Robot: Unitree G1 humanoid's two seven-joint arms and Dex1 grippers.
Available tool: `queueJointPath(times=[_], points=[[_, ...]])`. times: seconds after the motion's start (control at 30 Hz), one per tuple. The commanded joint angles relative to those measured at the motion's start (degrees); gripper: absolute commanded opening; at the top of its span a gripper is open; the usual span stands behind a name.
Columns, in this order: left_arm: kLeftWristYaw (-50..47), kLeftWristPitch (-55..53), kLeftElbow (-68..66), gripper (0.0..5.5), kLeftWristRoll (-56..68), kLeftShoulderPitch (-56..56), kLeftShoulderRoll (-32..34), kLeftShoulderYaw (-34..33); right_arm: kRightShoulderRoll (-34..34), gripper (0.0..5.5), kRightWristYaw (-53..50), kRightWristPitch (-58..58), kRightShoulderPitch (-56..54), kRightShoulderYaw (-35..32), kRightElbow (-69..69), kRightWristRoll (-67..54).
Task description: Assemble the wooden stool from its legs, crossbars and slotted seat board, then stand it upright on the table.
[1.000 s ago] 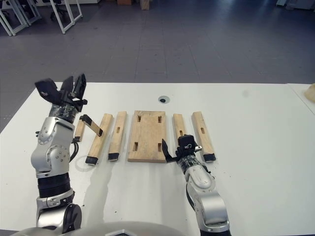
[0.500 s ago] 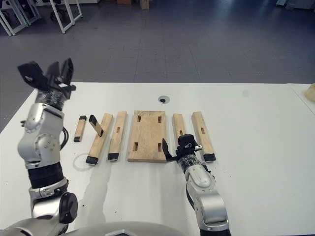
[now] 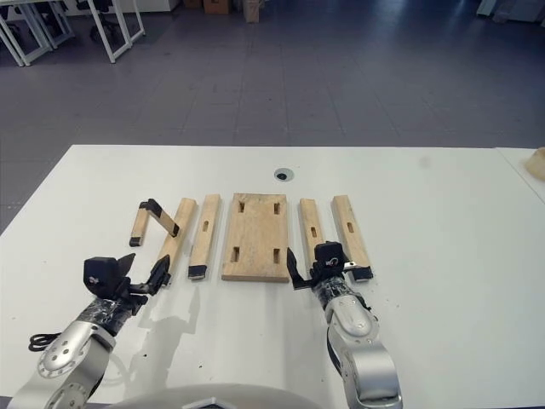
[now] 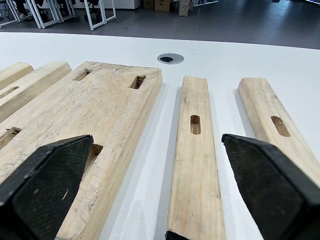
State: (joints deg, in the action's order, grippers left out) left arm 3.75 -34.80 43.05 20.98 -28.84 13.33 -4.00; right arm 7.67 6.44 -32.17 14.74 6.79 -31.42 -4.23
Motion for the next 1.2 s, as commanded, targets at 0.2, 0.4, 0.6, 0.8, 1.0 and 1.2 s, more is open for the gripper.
queueJointPath(times=[0.2, 0.4, 0.6, 0.8, 1.0, 1.2], points=[[-0.9, -1.9, -12.7, 3.97, -8.1, 6.3, 1.5, 2.4, 1.0, 4.75, 0.9, -1.2, -1.7, -0.5, -0.7, 0.0], [4.4, -1.3, -21.4, 3.97, -8.4, 9.8, 1.6, 5.3, 0.5, 4.75, 0.4, -1.9, -4.0, -1.9, -0.3, -0.4], [6.8, 0.3, -26.0, 3.06, -9.4, 11.2, 2.2, 5.3, -0.7, 4.75, -1.0, -6.4, -12.0, -5.8, -1.9, -2.3], [5.9, 3.6, -25.6, 2.14, -9.7, 12.0, 0.5, 3.4, -0.7, 4.75, -2.2, -12.0, -18.3, -9.0, -3.6, -3.9], [8.5, 1.6, -14.4, 2.04, 15.1, 28.9, -1.3, -12.3, 0.8, 4.75, 2.3, -17.2, -26.8, -16.9, 3.1, -12.4], [10.5, -11.8, -21.0, 2.04, 54.3, 42.6, -0.1, -16.7, -4.7, 4.75, 9.6, -36.0, -42.5, -33.6, 13.5, -59.7]])
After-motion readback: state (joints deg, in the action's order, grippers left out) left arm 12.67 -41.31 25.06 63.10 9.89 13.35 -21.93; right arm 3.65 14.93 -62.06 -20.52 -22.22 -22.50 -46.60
